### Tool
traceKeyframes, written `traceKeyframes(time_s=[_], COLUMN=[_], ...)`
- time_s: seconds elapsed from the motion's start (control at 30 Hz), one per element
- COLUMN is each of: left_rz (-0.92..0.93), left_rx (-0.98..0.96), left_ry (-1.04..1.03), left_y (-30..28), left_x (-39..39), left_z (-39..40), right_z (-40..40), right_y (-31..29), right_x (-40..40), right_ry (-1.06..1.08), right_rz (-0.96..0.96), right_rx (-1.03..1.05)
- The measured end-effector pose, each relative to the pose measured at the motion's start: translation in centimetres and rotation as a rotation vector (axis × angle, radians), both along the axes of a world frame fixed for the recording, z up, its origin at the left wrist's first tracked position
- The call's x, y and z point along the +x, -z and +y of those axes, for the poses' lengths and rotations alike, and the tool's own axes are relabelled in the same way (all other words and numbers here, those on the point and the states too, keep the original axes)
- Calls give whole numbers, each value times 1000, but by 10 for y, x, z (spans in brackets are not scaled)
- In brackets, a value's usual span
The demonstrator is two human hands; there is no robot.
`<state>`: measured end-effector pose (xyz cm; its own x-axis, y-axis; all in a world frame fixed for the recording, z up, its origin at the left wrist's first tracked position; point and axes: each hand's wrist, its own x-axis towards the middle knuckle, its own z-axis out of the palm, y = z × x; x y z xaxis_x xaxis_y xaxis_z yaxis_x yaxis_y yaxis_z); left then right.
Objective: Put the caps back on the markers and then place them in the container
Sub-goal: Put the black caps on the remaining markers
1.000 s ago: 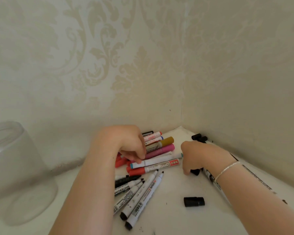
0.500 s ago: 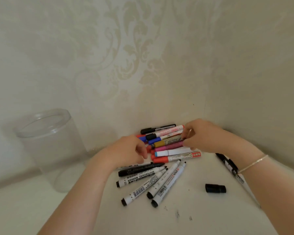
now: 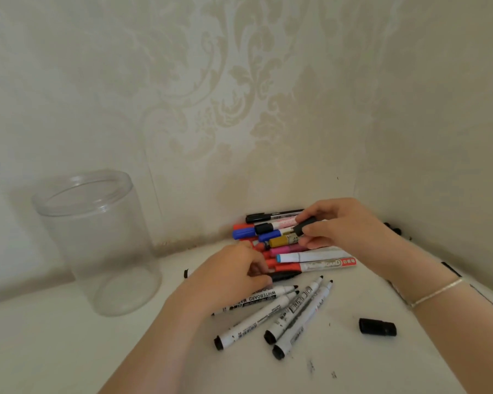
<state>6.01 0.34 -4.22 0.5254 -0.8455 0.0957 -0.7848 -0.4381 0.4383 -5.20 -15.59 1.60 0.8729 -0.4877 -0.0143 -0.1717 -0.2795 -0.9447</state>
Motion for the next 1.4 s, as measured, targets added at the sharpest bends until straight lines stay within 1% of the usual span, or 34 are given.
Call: traceKeyframes(time_s=[0.07, 0.17, 0.23, 0.33, 0.53, 0.97, 1.13, 1.3, 1.4], left_rz=[39, 204, 237, 200, 195, 165, 175, 178, 180], left_rx=[-164, -401, -486, -547, -561, -533, -553, -567, -568], left_ry=[1, -16, -16, -13, -10, -15, -34, -59, -56], left_y=[-6, -16, -19, -20, -22, -22, -21, -21, -21], left_x=[-2, -4, -7, -9, -9, -10, -10, -9, -10], left_z=[0, 2, 3, 2, 4, 4, 3, 3, 3], right_z=[-2, -6, -7, -4, 3, 8, 3, 4, 3], right_y=[0, -5, -10, -13, -12, -11, -8, -7, -6], right_x=[1, 1, -2, -5, -4, -2, -2, -4, -3], right_ry=[32, 111, 99, 55, 53, 53, 141, 19, 19], right_rz=[-57, -185, -261, -336, -351, -376, -328, -267, -286], right_rx=[40, 89, 135, 206, 193, 312, 221, 230, 225])
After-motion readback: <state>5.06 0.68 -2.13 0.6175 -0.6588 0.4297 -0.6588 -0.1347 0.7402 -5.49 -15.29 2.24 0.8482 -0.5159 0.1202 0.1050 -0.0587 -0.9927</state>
